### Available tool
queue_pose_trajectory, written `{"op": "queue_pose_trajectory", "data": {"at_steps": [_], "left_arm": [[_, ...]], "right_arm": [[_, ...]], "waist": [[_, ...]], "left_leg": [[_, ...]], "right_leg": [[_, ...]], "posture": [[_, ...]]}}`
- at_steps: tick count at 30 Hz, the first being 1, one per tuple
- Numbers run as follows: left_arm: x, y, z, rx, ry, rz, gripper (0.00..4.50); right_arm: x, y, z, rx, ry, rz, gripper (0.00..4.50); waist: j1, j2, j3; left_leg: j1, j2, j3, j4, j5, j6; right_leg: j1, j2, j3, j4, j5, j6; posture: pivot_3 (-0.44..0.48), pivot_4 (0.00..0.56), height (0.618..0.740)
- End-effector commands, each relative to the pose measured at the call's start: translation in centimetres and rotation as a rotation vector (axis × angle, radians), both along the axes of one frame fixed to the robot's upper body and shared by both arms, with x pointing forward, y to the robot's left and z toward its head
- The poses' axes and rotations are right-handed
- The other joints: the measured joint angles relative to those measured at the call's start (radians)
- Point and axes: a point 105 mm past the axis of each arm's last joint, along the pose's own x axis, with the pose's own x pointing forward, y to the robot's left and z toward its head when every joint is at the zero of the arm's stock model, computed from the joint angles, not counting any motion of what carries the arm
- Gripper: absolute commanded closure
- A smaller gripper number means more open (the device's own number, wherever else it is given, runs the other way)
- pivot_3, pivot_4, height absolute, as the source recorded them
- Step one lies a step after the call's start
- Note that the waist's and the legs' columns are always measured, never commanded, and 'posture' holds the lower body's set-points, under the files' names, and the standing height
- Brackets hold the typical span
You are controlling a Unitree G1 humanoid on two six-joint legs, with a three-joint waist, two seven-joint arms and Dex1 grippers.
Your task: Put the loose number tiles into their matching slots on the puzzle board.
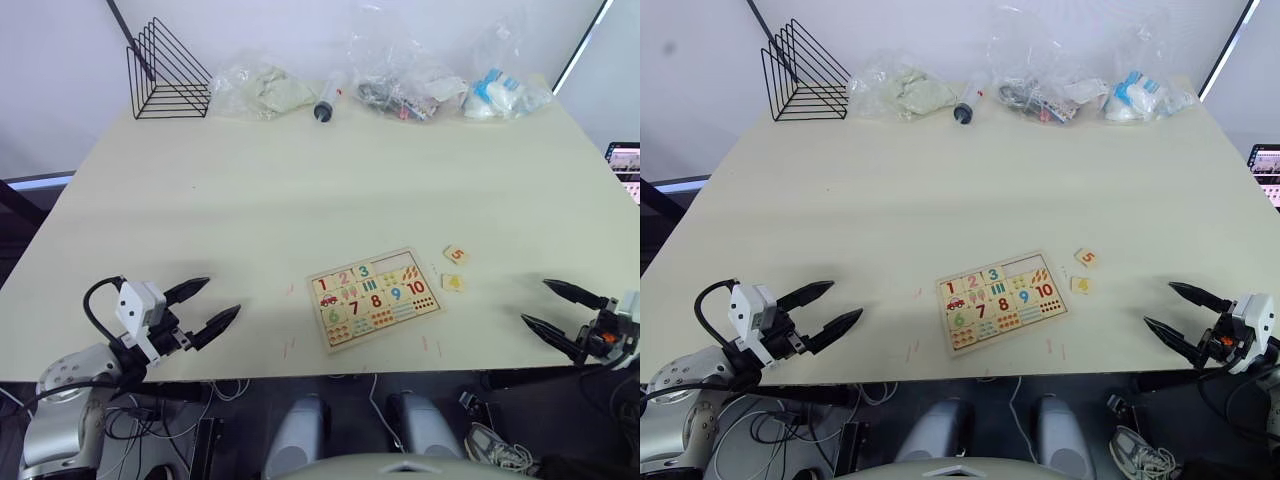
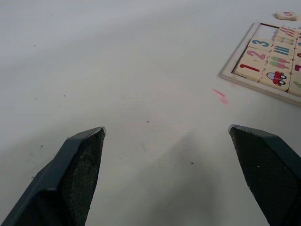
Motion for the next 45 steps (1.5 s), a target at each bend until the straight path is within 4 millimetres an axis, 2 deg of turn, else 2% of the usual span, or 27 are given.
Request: {"op": "queue_pose_trajectory", "data": {"at_steps": [1,6,10,16,20,29,36,45], "left_arm": [[0.0,0.0,0.9,0.013,-0.038,-0.027,0.03],[0.5,-0.1,1.2,0.028,-0.067,-0.063,0.03],[0.6,-0.6,1.6,0.046,-0.112,-0.175,0.03],[0.2,-1.1,1.6,0.060,-0.047,-0.344,0.03],[-0.3,-1.4,2.3,0.088,-0.005,-0.530,0.03],[0.1,-3.4,4.5,0.092,-0.052,-0.740,0.03],[0.3,-4.6,4.8,0.100,-0.085,-0.803,0.03],[0.2,-5.7,5.2,0.083,-0.116,-0.830,0.03]], "right_arm": [[0.0,0.0,1.1,-0.011,-0.052,0.004,0.00],[0.2,0.3,1.3,0.005,-0.063,-0.014,0.00],[0.3,1.0,1.5,-0.025,-0.075,0.006,0.00],[0.4,2.3,2.3,-0.050,-0.083,0.100,0.00],[1.5,3.5,2.8,-0.096,-0.070,0.185,0.00],[3.6,6.1,3.2,-0.226,-0.045,0.322,0.00],[5.1,7.8,3.1,-0.338,-0.035,0.388,0.00],[6.4,8.5,2.3,-0.487,0.074,0.447,0.00]], "waist": [[0.000,0.000,0.000],[0.000,0.000,0.000],[0.000,0.000,0.000],[-0.001,0.000,0.000],[-0.002,0.000,0.000],[-0.002,0.001,0.001],[-0.002,0.001,0.001],[-0.003,0.001,0.001]], "left_leg": [[0.000,0.000,0.000,0.000,0.000,0.000],[0.000,0.000,0.000,0.000,0.000,0.000],[0.000,-0.001,0.000,0.000,0.000,0.000],[0.000,0.000,0.000,0.000,0.000,0.000],[0.000,-0.001,0.000,0.000,0.000,0.000],[-0.001,-0.001,-0.001,0.000,0.000,0.000],[-0.001,-0.001,-0.001,0.000,0.000,0.000],[-0.002,-0.001,-0.001,0.000,0.000,0.000]], "right_leg": [[0.000,0.000,0.000,0.000,0.000,0.000],[0.000,0.000,0.000,0.000,0.000,0.000],[0.000,0.000,0.000,0.000,0.000,0.000],[0.000,0.001,0.000,0.000,0.000,0.000],[0.000,0.001,0.000,0.000,0.000,0.000],[-0.001,0.001,-0.001,0.000,0.000,0.000],[-0.001,0.001,-0.001,0.000,0.000,0.000],[-0.002,0.002,-0.002,0.000,0.000,0.000]], "posture": [[0.000,0.150,0.740],[0.000,0.150,0.740],[0.000,0.150,0.740],[0.000,0.150,0.740],[0.000,0.150,0.740],[0.000,0.150,0.740],[0.000,0.150,0.740],[0.000,0.150,0.740]]}}
